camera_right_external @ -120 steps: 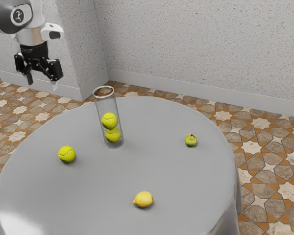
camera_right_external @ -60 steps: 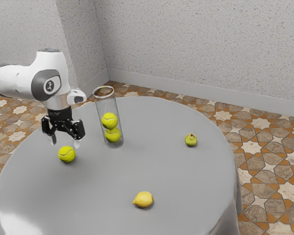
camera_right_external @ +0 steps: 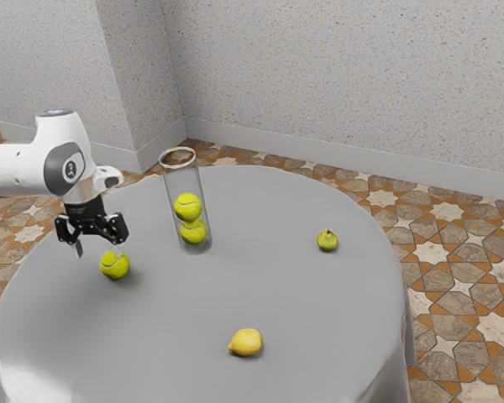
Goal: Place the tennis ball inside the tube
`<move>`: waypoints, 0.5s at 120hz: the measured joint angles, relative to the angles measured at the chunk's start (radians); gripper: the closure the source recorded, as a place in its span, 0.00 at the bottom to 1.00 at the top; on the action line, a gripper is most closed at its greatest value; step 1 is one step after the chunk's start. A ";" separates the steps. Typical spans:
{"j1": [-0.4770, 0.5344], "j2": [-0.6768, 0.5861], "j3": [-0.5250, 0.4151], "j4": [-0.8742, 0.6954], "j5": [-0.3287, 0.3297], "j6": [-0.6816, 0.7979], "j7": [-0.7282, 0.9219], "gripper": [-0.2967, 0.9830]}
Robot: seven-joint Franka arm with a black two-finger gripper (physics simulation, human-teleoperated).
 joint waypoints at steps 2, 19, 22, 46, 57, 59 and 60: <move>0.003 0.003 0.000 0.000 -0.004 0.005 0.003 0.23; 0.008 0.033 0.000 0.003 -0.024 0.037 0.026 0.23; 0.008 0.040 0.000 0.003 -0.026 0.044 0.031 0.23; 0.018 0.103 -0.005 0.028 -0.047 0.083 0.066 0.23; 0.022 0.129 -0.010 0.049 -0.063 0.092 0.083 0.23; 0.023 0.133 -0.010 0.052 -0.066 0.093 0.086 0.23; 0.023 0.135 -0.011 0.053 -0.067 0.094 0.087 0.23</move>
